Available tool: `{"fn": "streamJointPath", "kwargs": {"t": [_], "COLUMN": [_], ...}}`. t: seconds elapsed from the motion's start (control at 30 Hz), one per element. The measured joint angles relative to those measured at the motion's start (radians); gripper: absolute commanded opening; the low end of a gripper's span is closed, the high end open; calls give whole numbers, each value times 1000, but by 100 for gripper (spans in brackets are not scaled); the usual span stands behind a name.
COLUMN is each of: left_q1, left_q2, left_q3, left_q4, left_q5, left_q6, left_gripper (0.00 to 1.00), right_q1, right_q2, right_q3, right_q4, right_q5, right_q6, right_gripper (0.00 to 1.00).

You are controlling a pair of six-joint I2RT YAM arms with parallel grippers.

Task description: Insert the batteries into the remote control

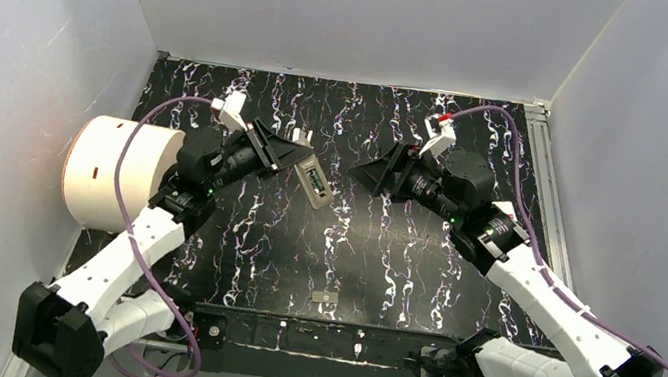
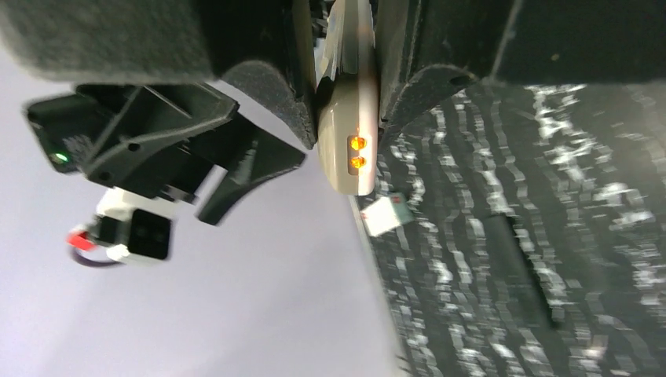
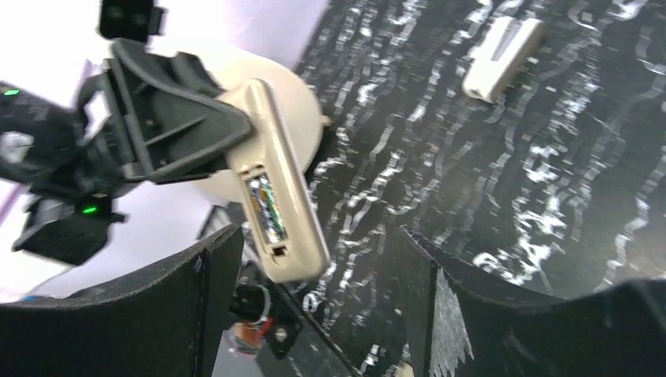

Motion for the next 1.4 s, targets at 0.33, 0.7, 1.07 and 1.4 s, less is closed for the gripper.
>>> {"fn": "streamJointPath", "kwargs": {"t": [0.33,0.7,1.07,1.4], "left_q1": [3,3,4,4], "left_q2": [-165,-328,-467,-506], "left_q3": [-15,-10,-3,-10], "left_q4": [-384,-638,-696,-713], "left_q5": [-256,-547,-699,-714], "left_q6": [209,293,311,316], "left_gripper": [0,0,0,0], "right_q1": [67,432,682,690], "right_q2": [46,300,495,600], "right_q3": [-154,-140,-21,32], "right_q4": [-157,-298,-389,-418], "right_q5": [100,410,557,577], "right_q6": [-315,-93,180,235], "right_gripper": [78,62,45,42]}}
